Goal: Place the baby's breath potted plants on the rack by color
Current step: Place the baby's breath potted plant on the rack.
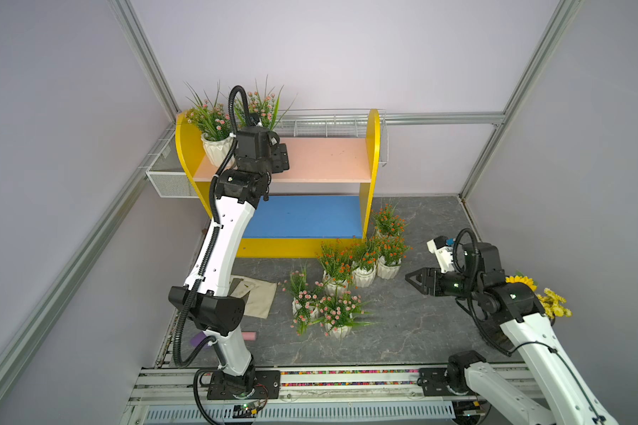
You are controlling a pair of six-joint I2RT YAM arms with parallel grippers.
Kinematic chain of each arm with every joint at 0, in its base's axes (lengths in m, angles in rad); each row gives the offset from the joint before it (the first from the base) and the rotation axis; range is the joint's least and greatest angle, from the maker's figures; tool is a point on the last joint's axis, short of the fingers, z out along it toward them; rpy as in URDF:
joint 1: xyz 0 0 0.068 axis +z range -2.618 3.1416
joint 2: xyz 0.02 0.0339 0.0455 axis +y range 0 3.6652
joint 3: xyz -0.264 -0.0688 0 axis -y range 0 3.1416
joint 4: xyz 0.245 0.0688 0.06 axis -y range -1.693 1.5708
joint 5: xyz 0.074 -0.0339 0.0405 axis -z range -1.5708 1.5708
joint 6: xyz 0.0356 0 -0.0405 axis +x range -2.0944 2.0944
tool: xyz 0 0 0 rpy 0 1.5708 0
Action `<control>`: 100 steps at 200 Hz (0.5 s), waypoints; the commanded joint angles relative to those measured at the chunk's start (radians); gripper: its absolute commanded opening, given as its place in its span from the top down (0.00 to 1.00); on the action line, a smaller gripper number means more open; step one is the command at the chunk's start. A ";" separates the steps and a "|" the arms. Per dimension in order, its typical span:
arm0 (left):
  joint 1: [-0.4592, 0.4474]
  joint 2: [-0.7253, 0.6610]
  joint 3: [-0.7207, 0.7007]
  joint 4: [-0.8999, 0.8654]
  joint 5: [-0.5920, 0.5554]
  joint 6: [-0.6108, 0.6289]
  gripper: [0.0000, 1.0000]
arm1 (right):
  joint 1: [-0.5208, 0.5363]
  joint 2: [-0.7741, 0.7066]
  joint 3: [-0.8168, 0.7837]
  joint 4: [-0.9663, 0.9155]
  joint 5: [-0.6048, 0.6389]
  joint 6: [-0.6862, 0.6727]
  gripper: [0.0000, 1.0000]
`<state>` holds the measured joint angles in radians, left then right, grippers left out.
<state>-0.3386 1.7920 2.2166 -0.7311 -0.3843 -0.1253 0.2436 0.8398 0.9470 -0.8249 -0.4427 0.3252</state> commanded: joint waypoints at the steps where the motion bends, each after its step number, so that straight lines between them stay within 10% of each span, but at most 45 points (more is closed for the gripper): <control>1: 0.004 0.018 0.036 0.044 -0.035 0.002 0.31 | -0.006 -0.001 -0.016 0.013 -0.010 0.003 0.44; 100: 0.004 0.005 0.015 0.053 -0.024 -0.020 0.00 | -0.006 -0.006 -0.018 0.001 0.002 -0.009 0.30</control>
<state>-0.3382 1.8088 2.2261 -0.6998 -0.3965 -0.1272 0.2436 0.8398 0.9424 -0.8253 -0.4419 0.3229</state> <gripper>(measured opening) 0.999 0.687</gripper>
